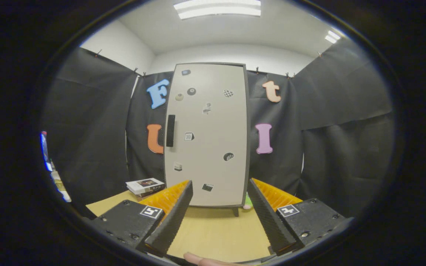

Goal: Open the shoe cabinet door, grab the shoes and put them into the shoe cabinet, then close the shoe cabinet door.

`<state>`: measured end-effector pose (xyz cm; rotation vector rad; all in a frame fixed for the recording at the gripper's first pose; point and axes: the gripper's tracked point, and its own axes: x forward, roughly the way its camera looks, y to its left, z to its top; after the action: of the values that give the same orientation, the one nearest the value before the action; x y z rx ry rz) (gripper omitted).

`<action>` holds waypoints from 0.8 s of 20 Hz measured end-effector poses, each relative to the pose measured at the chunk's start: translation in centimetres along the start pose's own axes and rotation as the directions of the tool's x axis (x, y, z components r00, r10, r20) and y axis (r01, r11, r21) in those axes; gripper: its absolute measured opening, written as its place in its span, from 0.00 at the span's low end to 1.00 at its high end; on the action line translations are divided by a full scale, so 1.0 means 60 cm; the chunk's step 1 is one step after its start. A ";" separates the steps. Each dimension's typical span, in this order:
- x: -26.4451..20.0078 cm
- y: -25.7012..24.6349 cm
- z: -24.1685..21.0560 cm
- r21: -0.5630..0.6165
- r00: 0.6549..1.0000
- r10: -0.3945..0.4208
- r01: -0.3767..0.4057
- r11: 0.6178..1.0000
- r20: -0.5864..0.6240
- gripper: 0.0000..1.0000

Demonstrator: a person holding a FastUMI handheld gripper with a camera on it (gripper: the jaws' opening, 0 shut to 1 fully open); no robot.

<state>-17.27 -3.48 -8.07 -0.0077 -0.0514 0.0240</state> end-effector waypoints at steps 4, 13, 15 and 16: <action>-0.002 0.004 -0.002 0.002 1.000 0.007 -0.007 1.000 0.001 0.98; 0.007 0.014 -0.015 -0.002 1.000 0.020 -0.020 1.000 -0.016 0.98; 0.008 0.019 -0.016 0.006 1.000 0.023 -0.023 1.000 -0.017 0.98; 0.008 0.023 -0.016 0.006 0.999 0.026 -0.026 1.000 -0.019 0.98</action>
<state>-16.80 -2.10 -9.02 -0.0033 -0.0321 0.0499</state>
